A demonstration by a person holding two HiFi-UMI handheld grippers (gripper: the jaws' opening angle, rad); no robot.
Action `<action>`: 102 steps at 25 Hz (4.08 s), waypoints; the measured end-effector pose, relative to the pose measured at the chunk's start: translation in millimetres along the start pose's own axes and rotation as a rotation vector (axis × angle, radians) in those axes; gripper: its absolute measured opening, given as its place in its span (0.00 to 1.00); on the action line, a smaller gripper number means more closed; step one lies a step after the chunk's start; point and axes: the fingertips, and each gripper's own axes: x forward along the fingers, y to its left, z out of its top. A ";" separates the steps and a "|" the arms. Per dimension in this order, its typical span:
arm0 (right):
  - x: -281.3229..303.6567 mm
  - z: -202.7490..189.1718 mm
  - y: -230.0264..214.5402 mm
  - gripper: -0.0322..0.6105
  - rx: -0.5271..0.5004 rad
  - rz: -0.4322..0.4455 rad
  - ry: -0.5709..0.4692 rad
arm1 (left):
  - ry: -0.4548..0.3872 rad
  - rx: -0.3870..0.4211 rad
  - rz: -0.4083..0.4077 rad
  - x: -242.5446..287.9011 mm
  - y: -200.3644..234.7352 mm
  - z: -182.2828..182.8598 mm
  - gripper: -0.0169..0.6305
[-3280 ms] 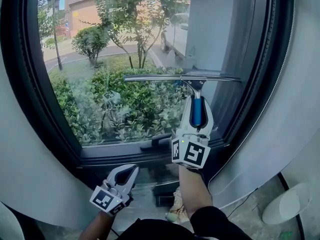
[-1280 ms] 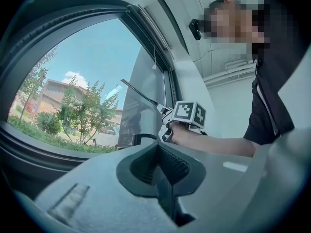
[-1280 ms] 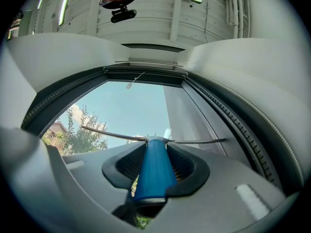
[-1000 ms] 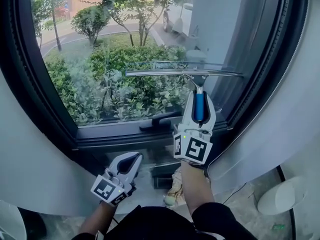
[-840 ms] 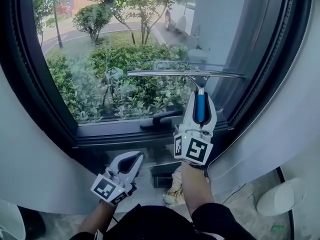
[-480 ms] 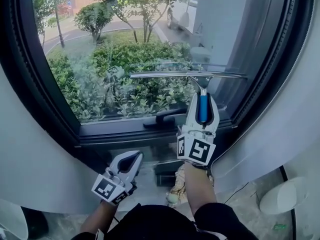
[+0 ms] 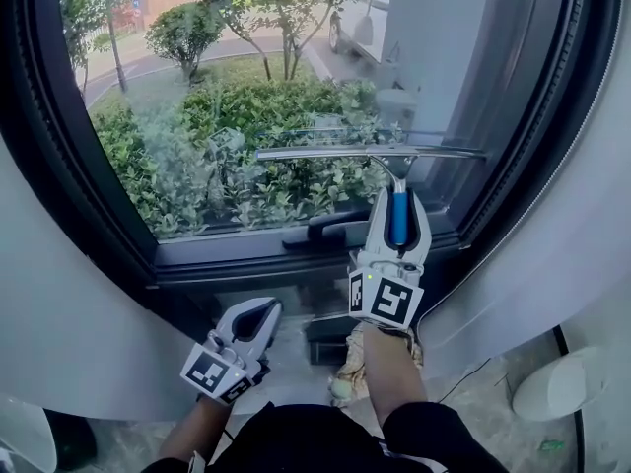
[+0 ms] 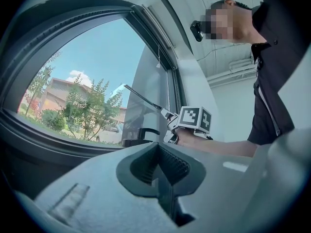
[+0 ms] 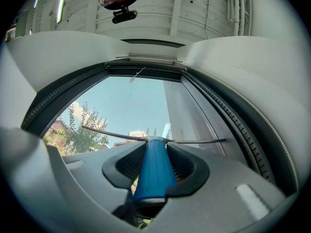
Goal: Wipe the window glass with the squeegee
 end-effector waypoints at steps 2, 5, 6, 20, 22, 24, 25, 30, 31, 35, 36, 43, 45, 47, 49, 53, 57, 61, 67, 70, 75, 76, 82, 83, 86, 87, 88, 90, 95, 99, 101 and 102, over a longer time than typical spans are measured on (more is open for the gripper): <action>-2.1 -1.0 0.2 0.26 -0.001 0.001 0.002 | 0.007 0.001 0.000 -1.8 -0.8 -1.6 0.03; -3.9 -1.8 -1.1 0.26 -0.007 0.004 0.000 | 0.011 -0.004 0.004 -2.2 -2.2 -4.7 0.03; -4.1 -1.8 -1.4 0.26 -0.006 0.004 0.000 | 0.010 -0.008 0.006 -1.8 -2.8 -4.7 0.03; -12.2 -11.9 0.8 0.26 0.010 0.009 0.030 | 0.042 -0.018 0.020 -5.1 -3.6 -12.0 0.03; -12.7 -13.0 -1.0 0.26 0.005 0.013 0.034 | 0.041 -0.019 0.016 -5.1 -3.4 -12.7 0.03; -13.8 -14.1 -1.6 0.26 -0.004 0.013 0.037 | 0.048 -0.022 0.015 -6.3 -3.1 -13.7 0.03; -14.3 -14.7 -1.3 0.26 -0.006 0.012 0.038 | 0.051 -0.024 0.015 -7.1 -2.9 -13.8 0.03; -17.6 -18.0 -1.0 0.26 -0.001 0.008 0.043 | 0.061 -0.025 0.012 -5.9 -3.9 -14.3 0.03; -18.4 -18.8 -1.1 0.26 0.002 0.006 0.043 | 0.061 -0.024 0.007 -5.8 -4.1 -14.9 0.03; -21.6 -21.6 -1.7 0.26 0.004 0.006 0.055 | 0.068 -0.032 0.002 -6.0 -4.7 -17.8 0.03; -22.3 -22.3 -1.8 0.26 0.005 0.006 0.061 | 0.069 -0.033 0.001 -6.1 -4.6 -18.4 0.03; -27.1 -26.3 -1.6 0.26 0.002 0.008 0.096 | 0.071 -0.044 -0.012 -4.7 -6.9 -20.8 0.03; -29.0 -28.2 -1.5 0.26 0.002 0.008 0.107 | 0.071 -0.045 -0.022 -3.9 -8.5 -22.3 0.03; -29.9 -29.7 -1.4 0.26 -0.003 0.012 0.118 | 0.072 -0.048 -0.031 -3.0 -10.2 -22.8 0.03; -30.6 -30.9 -2.2 0.26 -0.010 0.021 0.129 | 0.073 -0.057 -0.037 -2.4 -12.3 -22.8 0.03; -33.1 -34.8 -1.5 0.26 -0.016 0.025 0.151 | 0.076 -0.067 -0.038 -4.8 -11.6 -23.8 0.03; -35.3 -37.2 -2.0 0.26 -0.017 0.014 0.163 | 0.078 -0.079 -0.051 -6.9 -14.7 -25.6 0.03; -37.1 -39.2 -2.5 0.26 -0.011 0.011 0.184 | 0.080 -0.091 -0.049 -9.0 -14.3 -26.2 0.03; -42.6 -44.8 -1.3 0.26 -0.020 0.014 0.202 | 0.089 -0.098 -0.046 -11.9 -12.6 -34.2 0.03; -45.8 -47.6 -1.9 0.26 -0.017 0.007 0.212 | 0.095 -0.103 -0.054 -12.2 -16.0 -36.7 0.03; -48.5 -49.0 -2.2 0.26 -0.023 0.012 0.220 | 0.081 -0.106 -0.058 -12.2 -17.9 -33.0 0.03; -49.1 -49.6 -2.4 0.26 -0.022 0.011 0.225 | 0.085 -0.107 -0.057 -12.6 -17.8 -33.7 0.03; -51.1 -56.7 -2.6 0.26 0.000 0.005 0.259 | 0.081 -0.103 -0.068 -9.3 -22.6 -31.6 0.03; -51.6 -57.8 -2.4 0.26 -0.004 0.009 0.262 | 0.079 -0.101 -0.072 -8.5 -23.8 -30.6 0.03; -54.0 -62.3 -2.2 0.26 -0.007 0.018 0.278 | 0.090 -0.092 -0.070 -9.2 -25.0 -32.1 0.03; -54.5 -63.3 -2.6 0.26 -0.005 0.019 0.282 | 0.093 -0.092 -0.068 -9.6 -25.6 -32.9 0.03; -55.0 -63.4 -3.1 0.26 -0.004 0.020 0.283 | 0.095 -0.093 -0.066 -10.3 -26.4 -33.7 0.03; -56.2 -60.9 -3.4 0.26 -0.004 0.020 0.275 | 0.100 -0.094 -0.063 -12.0 -27.3 -35.5 0.03; -44.9 -28.8 1.3 0.26 0.006 0.024 0.189 | 0.079 -0.080 -0.055 -14.1 -27.0 -24.3 0.03; -17.9 18.0 12.8 0.26 0.004 0.035 0.094 | 0.058 -0.068 -0.034 -26.0 -25.3 -4.9 0.03; 4.6 42.7 19.4 0.26 0.008 0.037 0.035 | 0.025 -0.051 -0.025 -28.9 -19.0 8.7 0.03; 18.3 56.2 23.4 0.26 0.007 0.039 -0.002 | 0.005 -0.038 -0.023 -28.5 -14.8 16.7 0.03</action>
